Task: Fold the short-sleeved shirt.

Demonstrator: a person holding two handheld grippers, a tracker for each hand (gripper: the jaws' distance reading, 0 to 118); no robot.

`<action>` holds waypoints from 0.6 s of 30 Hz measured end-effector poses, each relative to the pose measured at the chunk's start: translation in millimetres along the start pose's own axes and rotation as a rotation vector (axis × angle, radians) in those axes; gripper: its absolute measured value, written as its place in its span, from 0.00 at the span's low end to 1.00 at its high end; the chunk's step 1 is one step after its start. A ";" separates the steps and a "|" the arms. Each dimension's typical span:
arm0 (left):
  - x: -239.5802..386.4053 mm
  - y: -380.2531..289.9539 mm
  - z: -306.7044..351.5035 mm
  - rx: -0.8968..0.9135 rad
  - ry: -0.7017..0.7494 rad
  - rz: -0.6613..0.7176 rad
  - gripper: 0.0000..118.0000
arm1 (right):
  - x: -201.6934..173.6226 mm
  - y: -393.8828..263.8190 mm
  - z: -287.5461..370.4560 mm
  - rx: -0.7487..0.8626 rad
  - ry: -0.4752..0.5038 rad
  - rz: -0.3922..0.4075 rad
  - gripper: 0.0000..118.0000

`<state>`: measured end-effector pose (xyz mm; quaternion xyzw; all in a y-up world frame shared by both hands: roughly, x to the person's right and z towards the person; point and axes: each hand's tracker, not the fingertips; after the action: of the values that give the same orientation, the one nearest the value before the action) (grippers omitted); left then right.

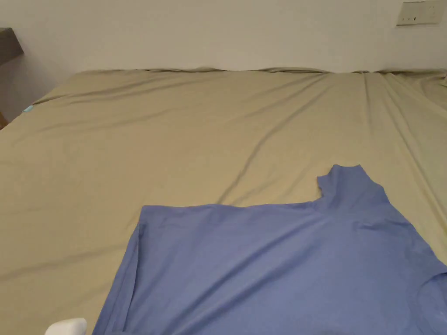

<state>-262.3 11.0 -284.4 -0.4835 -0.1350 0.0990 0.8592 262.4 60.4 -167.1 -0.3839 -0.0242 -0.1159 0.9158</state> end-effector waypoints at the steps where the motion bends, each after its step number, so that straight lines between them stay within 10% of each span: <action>1: -2.1 5.1 -9.4 -0.016 -0.077 0.014 0.00 | -4.0 -1.0 -3.6 -0.030 0.080 -0.002 0.01; 5: 9.3 71.3 -39.6 0.046 -0.105 0.031 0.01 | -15.7 -7.0 -27.4 -0.062 0.148 -0.011 0.01; 8: 8.3 144.8 -86.5 0.158 0.049 -0.061 0.22 | -16.8 -6.0 -33.5 -0.067 0.148 0.020 0.01; 10: -0.9 194.5 -130.5 0.176 0.172 -0.112 1.00 | -11.3 -5.5 -35.4 -0.069 0.154 0.021 0.01; 18: -17.1 276.1 -243.8 -0.101 0.253 -0.100 0.93 | 27.9 -16.9 -51.0 -0.118 0.091 -0.043 0.01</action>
<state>-209.5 -48.6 -644.4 -0.5272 -0.0544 -0.0125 0.8479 283.3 7.4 -187.5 -0.4310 0.0164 -0.1540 0.8890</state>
